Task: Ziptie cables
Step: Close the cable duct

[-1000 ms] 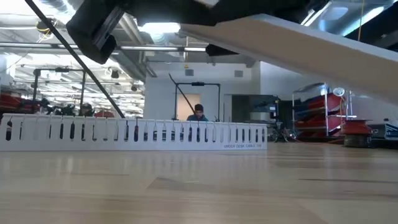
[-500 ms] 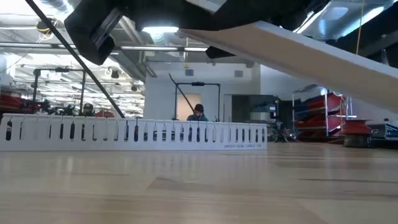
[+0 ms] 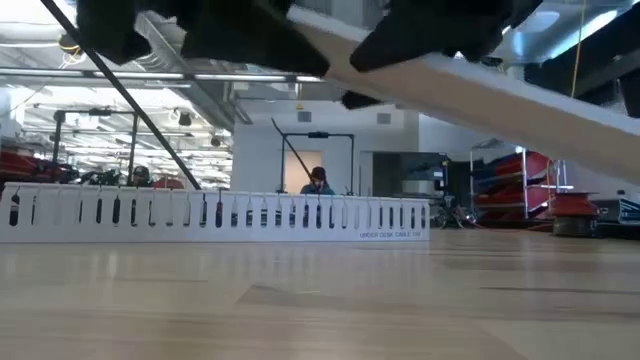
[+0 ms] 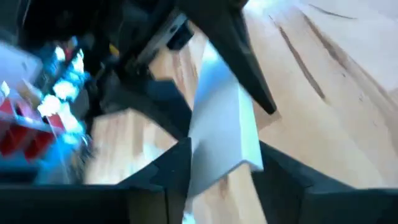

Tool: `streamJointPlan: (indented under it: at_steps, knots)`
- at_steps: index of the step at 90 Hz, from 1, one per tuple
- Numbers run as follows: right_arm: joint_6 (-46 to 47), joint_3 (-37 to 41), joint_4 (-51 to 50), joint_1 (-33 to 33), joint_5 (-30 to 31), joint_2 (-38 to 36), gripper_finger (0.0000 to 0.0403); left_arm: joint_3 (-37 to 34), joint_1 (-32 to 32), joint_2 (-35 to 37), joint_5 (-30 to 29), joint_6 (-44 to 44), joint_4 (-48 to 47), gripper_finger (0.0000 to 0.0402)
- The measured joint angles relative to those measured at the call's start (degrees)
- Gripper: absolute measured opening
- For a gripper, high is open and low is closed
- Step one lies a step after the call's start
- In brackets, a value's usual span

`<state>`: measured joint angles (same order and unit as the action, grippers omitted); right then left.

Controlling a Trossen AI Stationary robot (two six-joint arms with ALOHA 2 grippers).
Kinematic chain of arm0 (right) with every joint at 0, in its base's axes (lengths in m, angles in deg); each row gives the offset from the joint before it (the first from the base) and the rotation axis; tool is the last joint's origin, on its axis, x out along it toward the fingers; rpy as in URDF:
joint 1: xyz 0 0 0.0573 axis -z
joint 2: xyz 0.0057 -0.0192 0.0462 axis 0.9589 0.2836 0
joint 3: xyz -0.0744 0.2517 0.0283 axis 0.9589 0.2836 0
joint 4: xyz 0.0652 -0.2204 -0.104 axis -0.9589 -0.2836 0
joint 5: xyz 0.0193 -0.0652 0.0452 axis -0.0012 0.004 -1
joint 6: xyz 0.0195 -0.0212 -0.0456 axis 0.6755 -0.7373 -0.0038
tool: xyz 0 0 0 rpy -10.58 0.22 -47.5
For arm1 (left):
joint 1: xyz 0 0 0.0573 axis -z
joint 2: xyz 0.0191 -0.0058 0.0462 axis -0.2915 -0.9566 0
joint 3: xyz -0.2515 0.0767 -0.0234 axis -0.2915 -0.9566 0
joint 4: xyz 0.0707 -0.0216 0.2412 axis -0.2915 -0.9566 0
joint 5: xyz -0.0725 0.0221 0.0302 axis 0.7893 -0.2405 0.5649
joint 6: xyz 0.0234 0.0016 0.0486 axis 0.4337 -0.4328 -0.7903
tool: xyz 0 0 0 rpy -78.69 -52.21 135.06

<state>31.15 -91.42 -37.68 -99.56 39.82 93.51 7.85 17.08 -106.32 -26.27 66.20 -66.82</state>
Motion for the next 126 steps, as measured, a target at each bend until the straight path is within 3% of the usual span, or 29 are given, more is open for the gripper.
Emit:
streamJointPlan:
  at_steps: [16,61,77,84,109,126]
  knots:
    - [-0.06,0.01,-2.55,-0.08,-0.55,0.02,0.0222,0.01,0.96,0.10,3.26,11.67,-5.52,0.0199]
    - [-1.97,-0.41,-6.52,-0.18,1.63,-0.08,0.0224,-0.26,1.33,1.41,4.47,21.93,-16.06,0.0192]
    - [-5.40,-2.58,-13.69,-0.16,5.64,-1.21,0.0224,-0.66,-2.83,3.35,4.45,27.24,-18.66,0.0198]
    - [-6.87,-2.79,-13.99,0.38,6.08,-1.42,0.0225,-1.25,-6.04,3.48,7.32,29.98,-19.07,0.0205]
    - [-8.26,-2.78,-17.75,2.19,6.79,-1.75,0.0225,-5.72,-16.19,3.24,11.34,28.39,-13.96,0.0217]
    - [-9.10,-2.78,-18.41,3.63,7.19,-1.75,0.0225,-8.06,-19.49,2.98,21.75,25.37,-9.48,0.0174]
